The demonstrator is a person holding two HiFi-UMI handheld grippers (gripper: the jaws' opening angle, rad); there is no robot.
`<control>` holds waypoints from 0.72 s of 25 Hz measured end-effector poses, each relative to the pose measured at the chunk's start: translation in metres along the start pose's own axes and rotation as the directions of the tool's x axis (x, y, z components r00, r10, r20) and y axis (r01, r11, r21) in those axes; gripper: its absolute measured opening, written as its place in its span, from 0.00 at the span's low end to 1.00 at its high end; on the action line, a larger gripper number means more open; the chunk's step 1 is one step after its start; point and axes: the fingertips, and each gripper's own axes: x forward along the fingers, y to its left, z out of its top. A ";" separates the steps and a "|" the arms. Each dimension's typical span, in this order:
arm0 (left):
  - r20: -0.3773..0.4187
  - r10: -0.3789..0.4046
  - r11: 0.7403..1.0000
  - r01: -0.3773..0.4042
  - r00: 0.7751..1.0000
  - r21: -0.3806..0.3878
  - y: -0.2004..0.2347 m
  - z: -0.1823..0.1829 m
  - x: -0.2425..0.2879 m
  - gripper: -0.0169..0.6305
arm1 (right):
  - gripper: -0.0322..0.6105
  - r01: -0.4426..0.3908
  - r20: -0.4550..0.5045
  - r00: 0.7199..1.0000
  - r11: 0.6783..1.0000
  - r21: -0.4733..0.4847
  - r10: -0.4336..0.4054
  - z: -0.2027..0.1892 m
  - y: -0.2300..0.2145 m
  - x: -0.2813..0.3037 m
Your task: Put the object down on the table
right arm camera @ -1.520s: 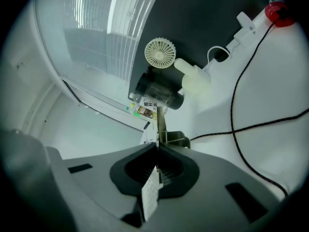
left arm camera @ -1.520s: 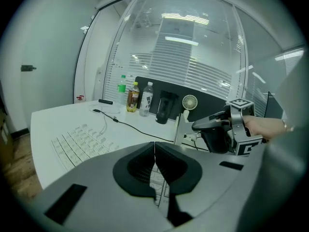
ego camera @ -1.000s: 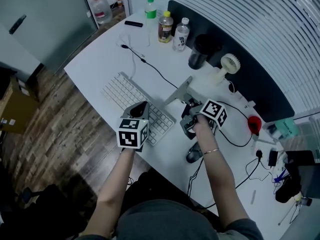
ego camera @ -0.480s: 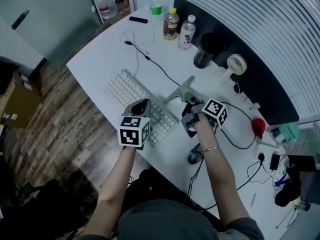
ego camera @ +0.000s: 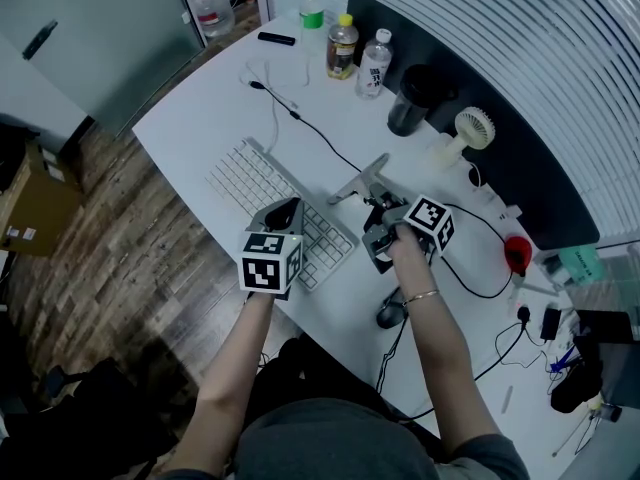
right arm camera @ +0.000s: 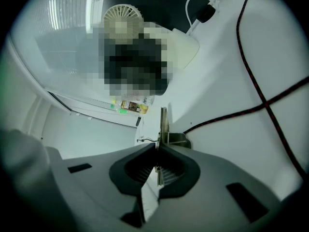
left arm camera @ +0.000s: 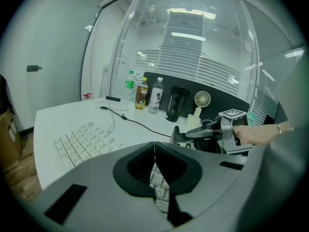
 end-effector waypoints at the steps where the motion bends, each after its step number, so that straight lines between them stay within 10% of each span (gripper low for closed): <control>1: -0.001 -0.001 1.000 0.001 1.000 0.000 0.000 0.000 0.000 0.06 | 0.08 0.001 0.001 1.000 1.000 -0.001 -0.001 0.000 0.000 0.000; 18: -0.005 -0.002 1.000 0.002 1.000 0.003 0.000 -0.002 -0.004 0.06 | 0.09 0.001 0.009 1.000 1.000 -0.017 -0.001 0.002 0.002 0.002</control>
